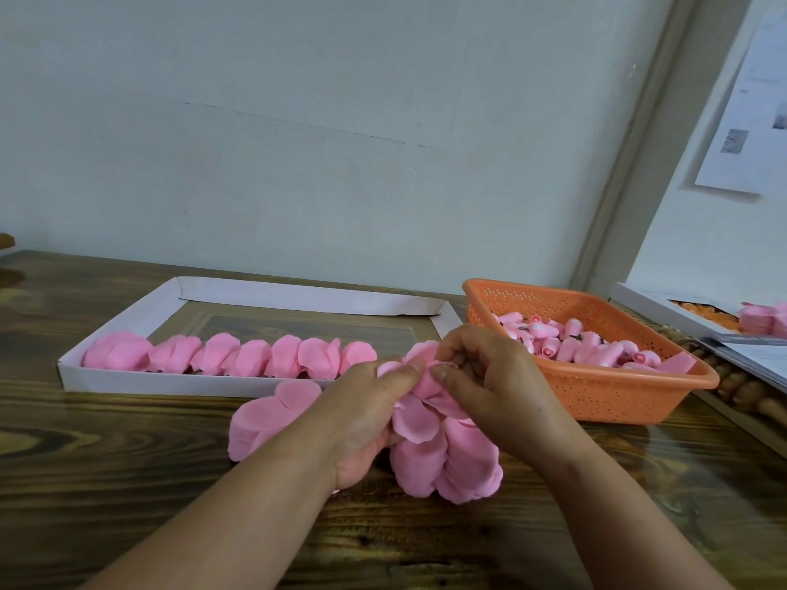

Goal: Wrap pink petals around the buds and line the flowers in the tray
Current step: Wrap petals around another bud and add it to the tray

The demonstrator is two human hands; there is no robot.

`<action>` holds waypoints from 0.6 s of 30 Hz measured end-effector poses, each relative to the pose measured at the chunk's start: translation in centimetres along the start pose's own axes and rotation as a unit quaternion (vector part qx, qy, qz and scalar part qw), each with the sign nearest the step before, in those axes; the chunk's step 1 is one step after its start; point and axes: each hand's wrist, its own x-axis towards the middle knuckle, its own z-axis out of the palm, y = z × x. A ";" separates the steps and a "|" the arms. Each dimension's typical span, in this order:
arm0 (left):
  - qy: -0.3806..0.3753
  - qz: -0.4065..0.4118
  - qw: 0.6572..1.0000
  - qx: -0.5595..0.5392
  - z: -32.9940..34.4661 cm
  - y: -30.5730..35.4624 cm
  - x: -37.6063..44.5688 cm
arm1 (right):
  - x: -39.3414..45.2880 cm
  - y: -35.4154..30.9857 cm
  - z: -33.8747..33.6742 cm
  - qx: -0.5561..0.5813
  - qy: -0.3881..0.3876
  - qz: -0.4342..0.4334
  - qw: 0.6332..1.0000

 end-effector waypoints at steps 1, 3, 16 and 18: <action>0.002 0.001 1.000 0.000 0.0 0.0 0.0 | 0.0 0.0 0.0 0.007 0.004 -0.001 1.000; 0.005 0.002 1.000 -0.001 0.0 0.0 0.0 | 0.0 0.1 0.1 0.016 0.014 -0.001 1.000; 0.003 0.005 1.000 -0.006 0.1 0.1 -0.1 | 0.0 0.1 0.3 0.023 0.013 0.016 1.000; 0.001 0.004 1.000 -0.003 0.1 0.1 -0.1 | 0.0 0.1 0.3 0.023 0.010 0.020 0.999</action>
